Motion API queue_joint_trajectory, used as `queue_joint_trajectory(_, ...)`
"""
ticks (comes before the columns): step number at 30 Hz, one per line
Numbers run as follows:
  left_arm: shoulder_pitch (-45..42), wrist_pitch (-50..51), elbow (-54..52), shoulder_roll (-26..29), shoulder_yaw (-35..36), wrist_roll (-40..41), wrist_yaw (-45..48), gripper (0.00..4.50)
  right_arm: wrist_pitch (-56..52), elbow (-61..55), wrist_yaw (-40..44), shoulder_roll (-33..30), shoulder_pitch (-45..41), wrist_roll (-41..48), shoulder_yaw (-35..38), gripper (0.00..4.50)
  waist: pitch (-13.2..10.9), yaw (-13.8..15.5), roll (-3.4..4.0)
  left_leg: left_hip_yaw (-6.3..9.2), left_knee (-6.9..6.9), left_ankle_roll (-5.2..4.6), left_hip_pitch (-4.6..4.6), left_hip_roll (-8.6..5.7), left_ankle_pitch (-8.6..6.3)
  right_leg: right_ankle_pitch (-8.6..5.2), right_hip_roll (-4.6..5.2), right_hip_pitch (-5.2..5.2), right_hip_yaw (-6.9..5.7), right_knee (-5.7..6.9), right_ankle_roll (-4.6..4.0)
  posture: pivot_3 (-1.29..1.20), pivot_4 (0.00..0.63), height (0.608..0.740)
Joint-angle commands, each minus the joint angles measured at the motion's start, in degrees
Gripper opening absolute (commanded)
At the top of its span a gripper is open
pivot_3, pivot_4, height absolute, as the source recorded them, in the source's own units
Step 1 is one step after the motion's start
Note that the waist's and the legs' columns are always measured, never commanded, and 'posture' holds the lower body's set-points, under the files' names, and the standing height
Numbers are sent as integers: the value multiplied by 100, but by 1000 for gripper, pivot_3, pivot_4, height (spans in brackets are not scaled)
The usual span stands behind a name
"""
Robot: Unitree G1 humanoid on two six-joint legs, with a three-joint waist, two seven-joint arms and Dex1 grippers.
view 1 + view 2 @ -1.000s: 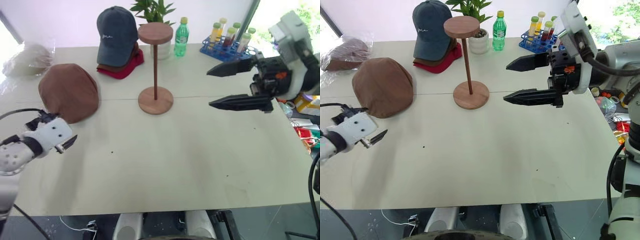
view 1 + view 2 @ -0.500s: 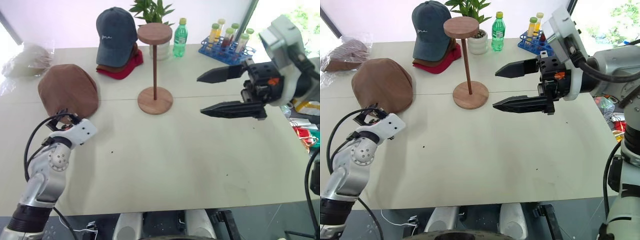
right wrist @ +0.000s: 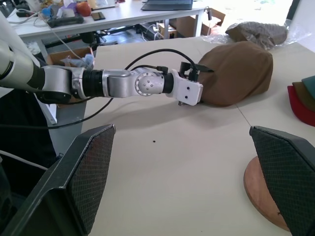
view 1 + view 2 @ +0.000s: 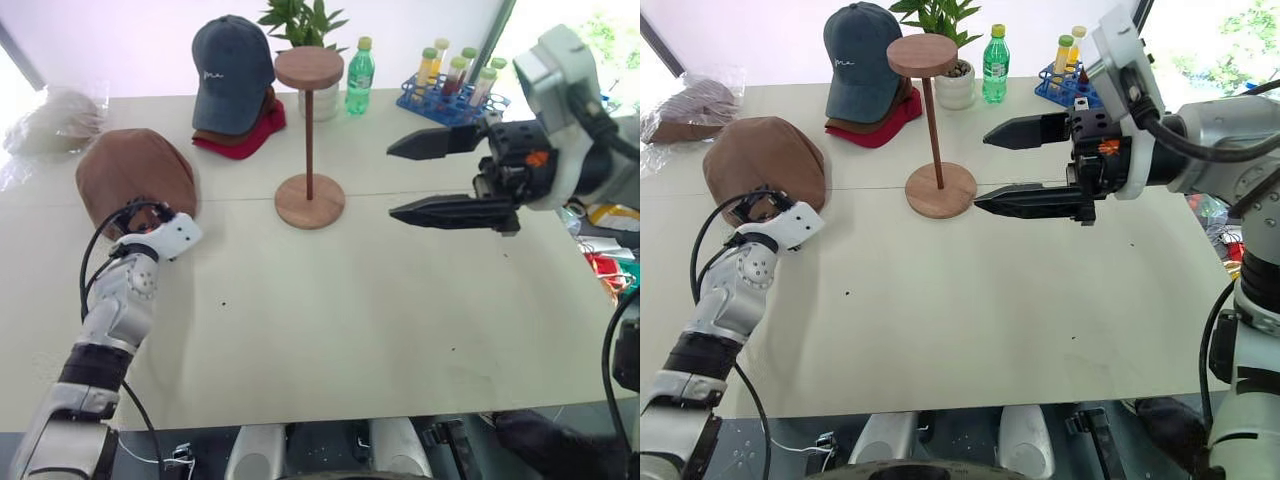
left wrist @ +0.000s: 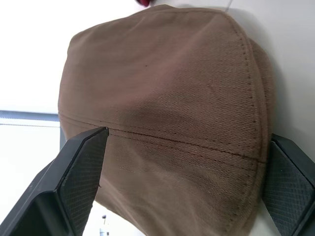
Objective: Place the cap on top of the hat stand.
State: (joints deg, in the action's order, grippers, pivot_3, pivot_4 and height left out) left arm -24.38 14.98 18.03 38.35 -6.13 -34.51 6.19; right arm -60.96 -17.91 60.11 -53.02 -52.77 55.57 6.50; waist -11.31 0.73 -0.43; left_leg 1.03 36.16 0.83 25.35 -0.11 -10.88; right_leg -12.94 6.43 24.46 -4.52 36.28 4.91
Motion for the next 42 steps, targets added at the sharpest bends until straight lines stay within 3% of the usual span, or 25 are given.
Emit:
queue_joint_trajectory(1,-301,-250,618,163,-105,-129,-236,4481,34,-154,-114,-23,-64,172,261,4483,0,3,-1,1,0,0,0,0,0,1,-1,0,0,1,0,0,150,740)
queue_joint_trajectory(5,-444,-425,1027,169,-185,-73,-370,4481,27,-191,-185,-66,-36,224,285,4483,1,1,0,0,1,0,-1,0,0,1,0,0,0,3,1,0,150,740)
queue_joint_trajectory(7,-449,-519,1112,170,-196,-18,-361,3963,33,-215,-183,-103,-6,221,285,4500,1,3,0,1,1,0,-3,0,0,2,0,-1,0,5,1,0,150,740)
queue_joint_trajectory(15,-393,-602,961,332,-116,31,-373,17,89,-194,-167,-181,72,203,267,4500,2,1,-1,0,1,0,-1,2,0,3,1,0,0,4,0,0,150,740)
queue_joint_trajectory(22,-330,-586,489,678,48,-26,-460,17,129,-161,-185,-216,83,93,195,4500,2,-1,-1,0,0,0,0,1,0,3,3,1,0,2,0,0,150,740)
queue_joint_trajectory(30,-472,-1024,-1222,1338,754,286,-266,17,336,-48,-30,-430,250,-221,196,4500,0,15,-6,1,0,1,6,8,-1,3,7,3,0,-3,-1,0,150,740)
queue_joint_trajectory(37,-711,-1421,-2527,1424,1261,887,315,17,537,635,227,-878,-15,-474,420,4500,0,0,-6,-7,-3,1,9,-1,-1,3,17,1,1,-15,0,0,150,740)
queue_joint_trajectory(42,-964,-1310,-3642,1248,1254,1194,830,17,622,1143,195,-931,-311,-670,423,4500,-1,0,-6,-10,-4,1,9,-3,-1,3,4,4,1,-14,0,0,150,740)
